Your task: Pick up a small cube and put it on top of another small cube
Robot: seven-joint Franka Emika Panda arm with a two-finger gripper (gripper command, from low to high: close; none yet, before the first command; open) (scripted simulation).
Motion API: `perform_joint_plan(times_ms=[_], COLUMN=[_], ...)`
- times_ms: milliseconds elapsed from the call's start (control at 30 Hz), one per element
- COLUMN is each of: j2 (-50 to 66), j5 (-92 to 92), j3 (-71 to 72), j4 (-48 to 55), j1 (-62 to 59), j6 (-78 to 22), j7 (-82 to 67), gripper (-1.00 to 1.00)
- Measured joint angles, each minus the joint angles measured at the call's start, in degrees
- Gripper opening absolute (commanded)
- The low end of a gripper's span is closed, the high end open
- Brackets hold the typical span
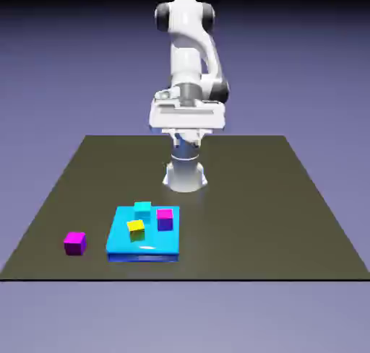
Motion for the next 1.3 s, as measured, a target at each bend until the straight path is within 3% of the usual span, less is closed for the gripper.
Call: perform_joint_plan(times_ms=[833, 1033, 1067, 1300], j2=[50.0, 62.4, 62.7, 52.3], j5=[-53.9, -62.5, -62.7, -55.9], j3=[-7.0, -10.6, -10.6, -7.5], j4=[26.3, 33.1, 33.3, 27.5], j1=[-28.5, -28.7, -28.7, -29.1], j6=[-14.9, -9.7, -9.6, -14.7], j7=[-62.3, -56.3, -56.2, -63.0], gripper=[0.0, 0.0, -1.0, -1.0])
